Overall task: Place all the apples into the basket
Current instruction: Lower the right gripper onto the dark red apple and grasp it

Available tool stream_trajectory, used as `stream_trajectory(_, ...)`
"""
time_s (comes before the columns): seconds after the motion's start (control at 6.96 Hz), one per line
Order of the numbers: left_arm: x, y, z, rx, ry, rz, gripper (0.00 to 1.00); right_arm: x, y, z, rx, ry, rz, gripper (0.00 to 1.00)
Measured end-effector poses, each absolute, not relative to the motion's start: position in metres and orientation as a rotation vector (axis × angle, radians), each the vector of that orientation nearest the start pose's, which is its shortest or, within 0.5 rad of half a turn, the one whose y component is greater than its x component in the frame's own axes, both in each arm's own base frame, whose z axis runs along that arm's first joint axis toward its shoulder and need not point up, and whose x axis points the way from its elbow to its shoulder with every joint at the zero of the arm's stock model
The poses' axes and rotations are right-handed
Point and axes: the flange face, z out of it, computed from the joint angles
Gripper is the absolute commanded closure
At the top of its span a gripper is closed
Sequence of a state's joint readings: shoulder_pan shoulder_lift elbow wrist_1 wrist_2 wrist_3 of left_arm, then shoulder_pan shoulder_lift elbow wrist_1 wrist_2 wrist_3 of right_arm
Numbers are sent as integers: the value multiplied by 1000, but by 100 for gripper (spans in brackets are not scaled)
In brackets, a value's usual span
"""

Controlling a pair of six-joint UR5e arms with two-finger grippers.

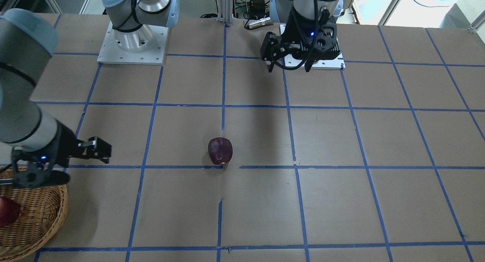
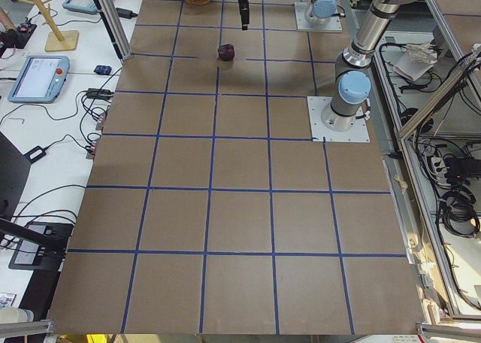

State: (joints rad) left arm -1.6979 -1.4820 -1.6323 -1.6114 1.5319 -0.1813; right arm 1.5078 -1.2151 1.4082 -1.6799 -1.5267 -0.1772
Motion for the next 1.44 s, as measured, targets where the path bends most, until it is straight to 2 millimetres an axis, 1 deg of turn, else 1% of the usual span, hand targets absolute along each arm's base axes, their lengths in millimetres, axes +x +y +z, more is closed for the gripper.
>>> stream_trajectory(0.14, -165, -434, 506, -48, 3169, 3, 0, 162, -619, 372, -160, 3067, 150, 0)
stream_trajectory(0.29, -140, -444, 509, -78, 3170, -5, 0, 219, -605, 358, -140, 3066, 198, 0)
stream_trajectory(0.43, -130, -449, 515, -100, 3173, -18, 0, 265, -592, 336, -149, 3071, 249, 0)
stream_trajectory(0.58, -132, -450, 519, -92, 3176, -30, 0, 299, -580, 309, -159, 3078, 280, 0)
stream_trajectory(0.72, -136, -450, 518, -71, 3176, -32, 0, 322, -571, 279, -158, 3083, 280, 0)
stream_trajectory(0.86, -139, -449, 517, -52, 3178, -32, 0, 338, -563, 255, -149, 3077, 269, 0)
stream_trajectory(1.01, -140, -448, 517, -43, 3178, -34, 0, 347, -558, 239, -121, 3055, 264, 0)
stream_trajectory(1.15, -140, -448, 517, -40, 3177, -34, 0, 351, -554, 225, -93, 3040, 282, 0)
stream_trajectory(1.44, -140, -446, 520, -39, 3174, -44, 0, 352, -546, 196, -74, 3035, 324, 0)
